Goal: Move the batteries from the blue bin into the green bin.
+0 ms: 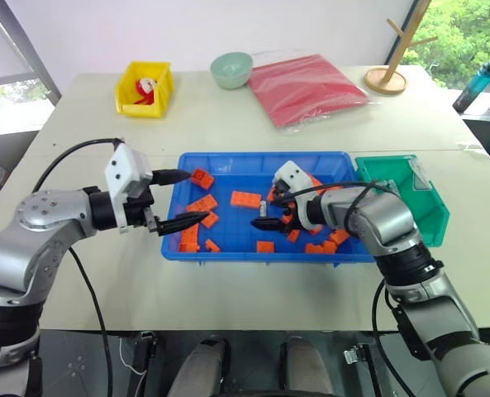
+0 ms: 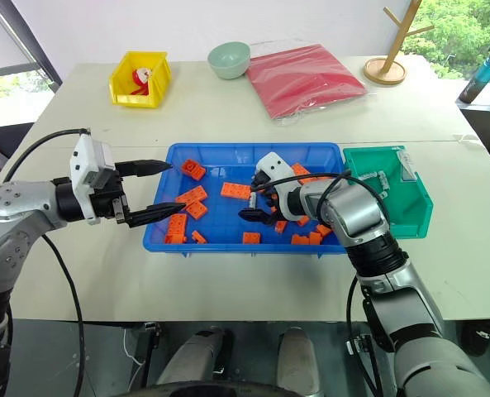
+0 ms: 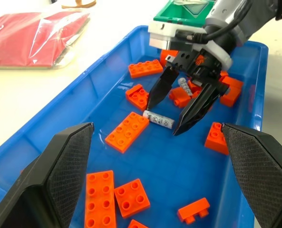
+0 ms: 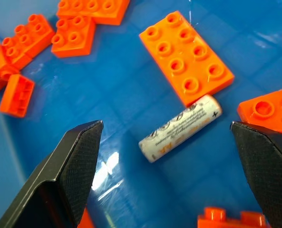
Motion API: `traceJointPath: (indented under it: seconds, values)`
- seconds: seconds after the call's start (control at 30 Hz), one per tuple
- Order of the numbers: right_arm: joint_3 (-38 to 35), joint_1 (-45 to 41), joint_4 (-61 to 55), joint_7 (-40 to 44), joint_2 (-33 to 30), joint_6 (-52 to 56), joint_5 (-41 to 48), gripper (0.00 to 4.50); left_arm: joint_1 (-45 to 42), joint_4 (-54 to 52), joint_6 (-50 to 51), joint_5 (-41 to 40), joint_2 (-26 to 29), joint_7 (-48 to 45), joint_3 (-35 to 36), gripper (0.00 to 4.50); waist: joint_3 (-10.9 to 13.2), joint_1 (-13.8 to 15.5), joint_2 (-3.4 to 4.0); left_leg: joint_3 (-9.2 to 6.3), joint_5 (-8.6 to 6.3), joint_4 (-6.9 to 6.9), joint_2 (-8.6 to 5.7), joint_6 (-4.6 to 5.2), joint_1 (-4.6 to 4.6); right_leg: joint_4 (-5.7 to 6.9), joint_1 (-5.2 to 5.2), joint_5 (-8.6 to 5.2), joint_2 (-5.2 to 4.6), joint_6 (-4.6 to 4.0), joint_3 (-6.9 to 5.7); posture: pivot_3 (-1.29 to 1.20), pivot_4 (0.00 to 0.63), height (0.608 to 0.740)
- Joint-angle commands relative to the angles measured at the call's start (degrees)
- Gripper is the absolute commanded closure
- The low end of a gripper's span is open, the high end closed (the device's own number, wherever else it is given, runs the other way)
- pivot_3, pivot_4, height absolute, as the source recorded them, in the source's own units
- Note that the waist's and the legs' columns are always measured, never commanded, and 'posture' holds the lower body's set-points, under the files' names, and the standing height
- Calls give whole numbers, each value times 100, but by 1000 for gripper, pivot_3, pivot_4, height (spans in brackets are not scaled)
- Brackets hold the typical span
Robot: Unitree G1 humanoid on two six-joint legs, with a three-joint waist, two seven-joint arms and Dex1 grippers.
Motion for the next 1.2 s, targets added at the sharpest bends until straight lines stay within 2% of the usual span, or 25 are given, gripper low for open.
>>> traceJointPath:
  seconds: [0.03,0.1,0.2,0.23,0.27,0.33,0.37,0.57,0.67,0.77,0.93,1.03,1.13,1.2]
  values:
    - [124,-61,-52,20,37,-175,-135,323,-88,-48,-47,-28,9,25,80,0,0,1,0,0,0,0,0,0,0,0,0,0,0,0,0,0,150,717]
    - [210,-18,-97,60,-10,-273,-214,879,-86,-37,-54,-25,17,15,93,0,0,1,0,0,0,0,0,0,0,1,-1,0,0,0,0,0,150,717]
    - [278,51,-168,100,-55,-370,-286,2380,-94,-22,-58,-22,24,10,103,0,0,1,0,-1,0,0,0,0,0,1,-1,0,0,0,0,0,150,717]
    - [274,64,-180,109,-52,-375,-294,2720,-99,-20,-60,-20,23,11,101,0,0,0,0,-1,0,0,0,0,0,1,-1,0,0,0,0,0,150,717]
    - [273,71,-187,119,-51,-382,-303,3358,-107,-17,-59,-20,20,13,98,0,0,0,0,0,0,0,0,0,0,1,-1,0,0,0,0,0,150,717]
    - [265,80,-208,125,-52,-388,-314,4223,-123,-7,-56,-31,19,7,103,0,0,3,0,0,0,0,0,0,0,1,-1,0,0,0,0,0,150,717]
    - [253,80,-238,128,-58,-371,-310,4444,-132,5,-58,-34,21,-2,105,0,0,2,0,-1,0,0,0,0,0,1,-1,0,0,0,0,0,150,717]
    - [-350,7,-869,236,-265,109,99,4437,-137,119,-120,-29,5,-121,57,0,0,9,0,-1,0,0,0,0,0,1,-1,0,1,0,0,0,150,717]
    - [-1377,-202,-1315,353,-720,675,613,4437,-148,152,-146,-40,-71,-192,-39,0,0,25,0,-1,0,0,-2,0,-2,0,-1,0,-1,0,0,0,150,717]
    - [-2262,-224,-1312,415,-1502,996,798,4437,-183,165,-184,-16,-166,-265,-144,0,0,66,0,-3,0,2,-7,0,-3,-2,2,0,-3,0,-1,0,150,717]
    - [-3071,582,-881,536,-2950,757,541,4437,-417,332,-247,16,-395,-330,-372,0,1,164,-2,1,-1,1,-7,2,-3,-10,4,0,-3,0,-2,0,150,717]
    - [-3415,1063,-749,480,-3251,580,493,4437,-526,424,-298,52,-501,-387,-516,0,1,142,-2,11,-1,0,-2,2,-2,-44,13,0,-3,0,-2,0,150,717]
    - [-3610,1547,-857,450,-3235,385,495,4437,-661,507,-366,121,-618,-435,-684,0,1,120,-2,30,-1,-2,10,3,1,-47,13,0,1,0,-3,0,150,717]
    - [-3622,1716,-791,242,-3154,240,366,3405,-737,563,-416,178,-690,-450,-763,0,0,117,-1,37,-1,-3,12,3,2,-47,13,0,1,0,-2,0,150,717]
